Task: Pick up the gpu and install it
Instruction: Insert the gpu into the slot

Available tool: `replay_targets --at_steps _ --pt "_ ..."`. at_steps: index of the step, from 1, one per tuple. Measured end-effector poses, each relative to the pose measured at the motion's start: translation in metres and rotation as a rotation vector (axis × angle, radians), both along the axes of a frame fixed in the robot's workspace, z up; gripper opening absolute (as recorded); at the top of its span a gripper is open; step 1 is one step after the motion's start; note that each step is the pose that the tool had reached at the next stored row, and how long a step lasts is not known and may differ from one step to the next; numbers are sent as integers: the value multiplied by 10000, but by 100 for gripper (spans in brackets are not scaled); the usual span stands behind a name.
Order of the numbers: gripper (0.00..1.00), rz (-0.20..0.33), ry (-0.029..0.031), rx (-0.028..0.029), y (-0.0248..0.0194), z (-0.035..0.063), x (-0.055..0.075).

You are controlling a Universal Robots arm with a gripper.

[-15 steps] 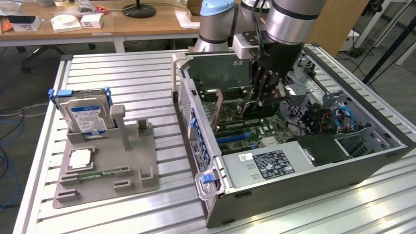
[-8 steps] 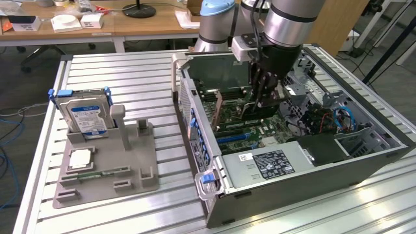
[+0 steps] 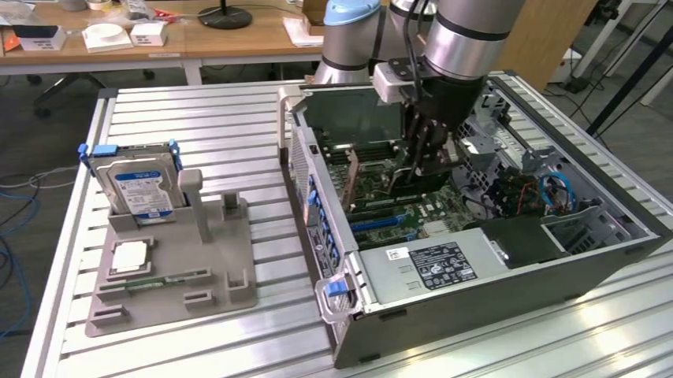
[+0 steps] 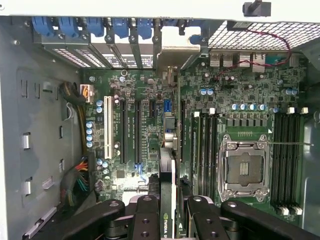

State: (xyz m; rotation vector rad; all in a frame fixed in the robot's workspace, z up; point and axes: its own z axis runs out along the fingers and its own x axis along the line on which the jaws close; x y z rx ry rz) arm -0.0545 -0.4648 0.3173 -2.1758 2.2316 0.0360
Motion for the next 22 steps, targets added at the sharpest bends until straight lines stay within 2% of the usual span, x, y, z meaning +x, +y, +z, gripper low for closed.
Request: replay_targets --at_steps 22 --pt "26 1 -21 0 0 -122 -102"
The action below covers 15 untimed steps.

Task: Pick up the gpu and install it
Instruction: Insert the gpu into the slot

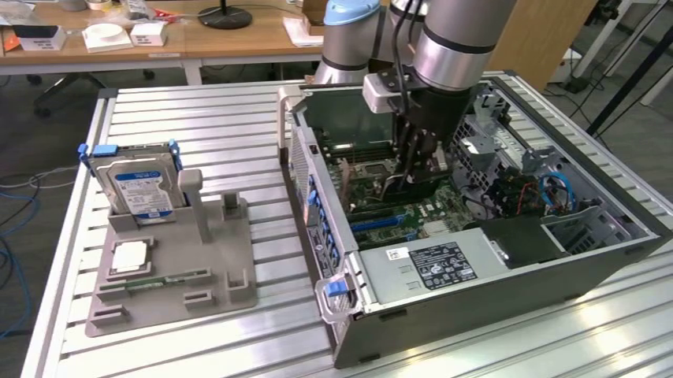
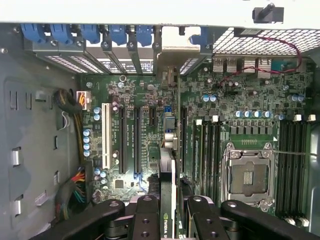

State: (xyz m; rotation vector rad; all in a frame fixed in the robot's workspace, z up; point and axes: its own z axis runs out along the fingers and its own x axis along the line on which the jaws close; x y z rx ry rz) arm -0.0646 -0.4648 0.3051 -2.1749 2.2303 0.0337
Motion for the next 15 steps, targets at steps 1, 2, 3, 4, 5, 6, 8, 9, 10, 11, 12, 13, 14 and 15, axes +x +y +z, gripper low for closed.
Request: replay_targets --at_steps 1,2,3,4,5,6,8,9,10,11,12,13,14,15 --pt "26 0 0 0 0 -4 -5" --pt "26 -1 0 0 0 -9 -10" --pt "26 -1 0 0 0 -14 -15" --pt "26 -1 0 0 0 -20 -20" --pt "26 0 0 0 0 -25 -24" --pt "26 0 0 0 0 -31 -29" --pt "26 0 0 0 0 -43 -39" --pt "26 0 0 0 0 -49 -44" --pt "26 0 0 0 0 -55 -49" --pt "26 0 0 0 0 -61 -54" --pt "26 -1 0 0 0 -66 -58" --pt "26 0 0 -1 0 -71 -62" --pt "26 0 0 -1 0 -77 -66" --pt "26 0 0 0 0 -84 -71"
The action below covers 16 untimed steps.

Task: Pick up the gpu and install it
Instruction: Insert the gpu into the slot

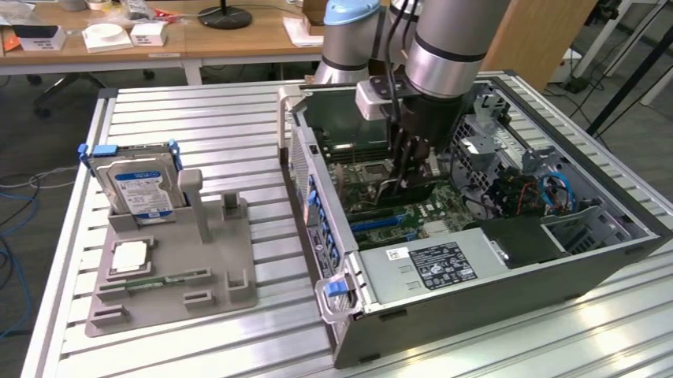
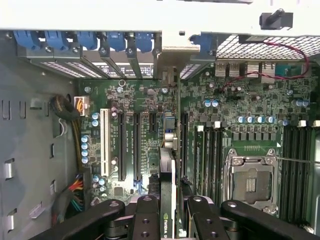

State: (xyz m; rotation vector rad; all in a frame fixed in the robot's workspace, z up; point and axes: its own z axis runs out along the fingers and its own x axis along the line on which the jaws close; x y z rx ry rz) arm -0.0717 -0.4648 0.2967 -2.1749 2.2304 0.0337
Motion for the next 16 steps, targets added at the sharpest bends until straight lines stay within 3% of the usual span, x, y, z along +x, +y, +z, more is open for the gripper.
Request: replay_targets --at_steps 16 --pt "26 0 -1 1 0 -135 -23"
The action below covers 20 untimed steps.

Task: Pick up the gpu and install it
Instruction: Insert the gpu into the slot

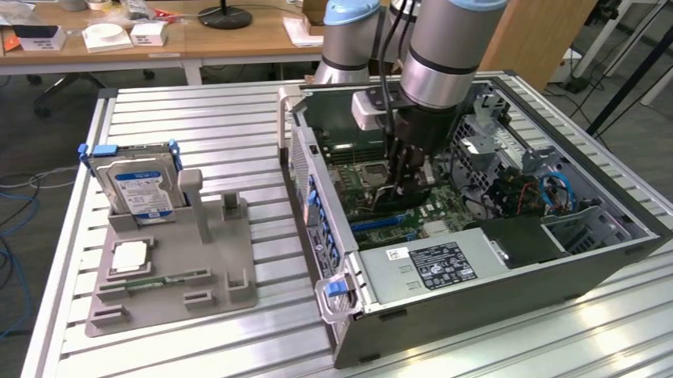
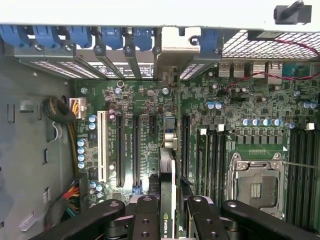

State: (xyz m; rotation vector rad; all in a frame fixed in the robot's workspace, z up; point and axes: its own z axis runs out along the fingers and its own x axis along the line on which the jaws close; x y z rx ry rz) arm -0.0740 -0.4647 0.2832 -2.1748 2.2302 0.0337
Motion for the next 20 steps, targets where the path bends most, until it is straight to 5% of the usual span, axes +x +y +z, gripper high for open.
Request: replay_targets --at_steps 20 --pt "26 0 1 -3 -1 -154 -5"
